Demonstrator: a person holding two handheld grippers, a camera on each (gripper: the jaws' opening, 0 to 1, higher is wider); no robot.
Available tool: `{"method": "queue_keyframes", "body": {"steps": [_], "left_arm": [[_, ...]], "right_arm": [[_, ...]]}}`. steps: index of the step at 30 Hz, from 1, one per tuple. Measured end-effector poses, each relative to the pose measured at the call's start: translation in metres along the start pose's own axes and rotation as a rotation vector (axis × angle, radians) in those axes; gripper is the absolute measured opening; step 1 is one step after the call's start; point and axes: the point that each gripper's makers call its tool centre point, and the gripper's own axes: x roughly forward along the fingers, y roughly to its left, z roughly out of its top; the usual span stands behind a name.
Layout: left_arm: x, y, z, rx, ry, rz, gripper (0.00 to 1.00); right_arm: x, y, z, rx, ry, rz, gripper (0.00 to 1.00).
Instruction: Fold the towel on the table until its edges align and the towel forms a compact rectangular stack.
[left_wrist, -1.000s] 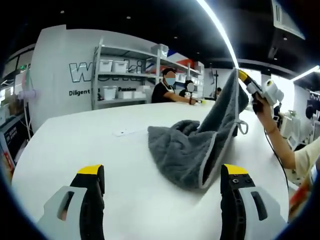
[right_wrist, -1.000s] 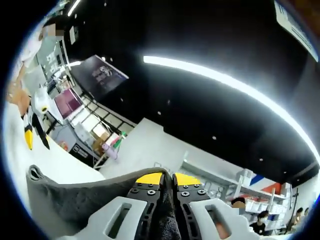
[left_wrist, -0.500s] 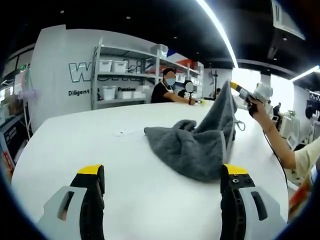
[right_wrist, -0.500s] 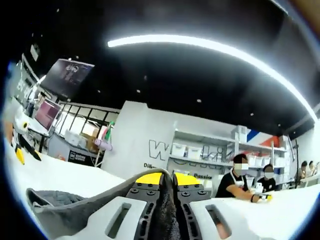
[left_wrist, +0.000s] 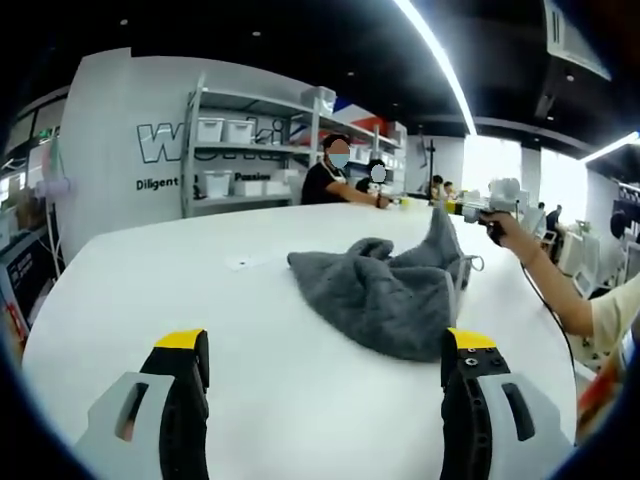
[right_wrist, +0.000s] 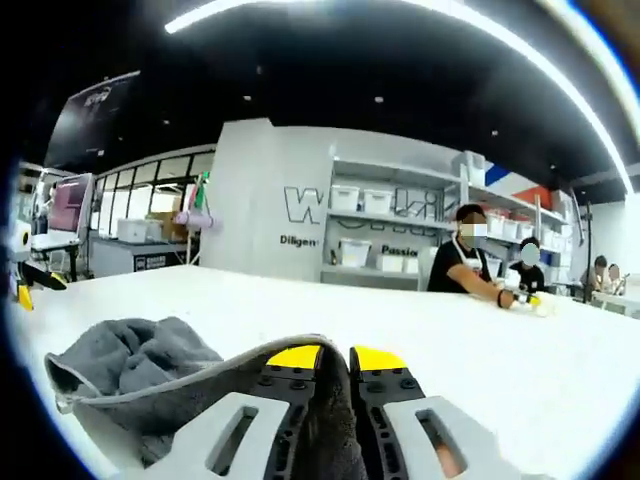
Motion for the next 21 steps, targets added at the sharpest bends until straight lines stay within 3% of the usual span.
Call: {"method": "queue_keyframes", "body": {"steps": [5, 10, 14, 19, 21], "left_arm": [[0.000, -0.001, 0.000, 0.000, 0.000, -0.003, 0.95], [0.000, 0.000, 0.000, -0.001, -0.001, -0.004, 0.95], [0.001, 0.001, 0.000, 0.002, 0.004, -0.005, 0.95], [0.002, 0.001, 0.000, 0.002, 0.009, -0.009, 0.95], [0.002, 0.000, -0.001, 0.003, 0.012, -0.011, 0.95]], "right_arm": [[0.006, 0.003, -0.022, -0.015, 0.083, 0.020, 0.15], [0.008, 0.011, -0.034, -0.035, 0.139, 0.056, 0.21], [0.009, 0.010, -0.037, -0.040, 0.165, 0.057, 0.34], [0.004, 0.008, -0.035, -0.047, 0.168, 0.058, 0.44], [0.003, 0.010, -0.034, -0.044, 0.163, 0.063, 0.55]]}}
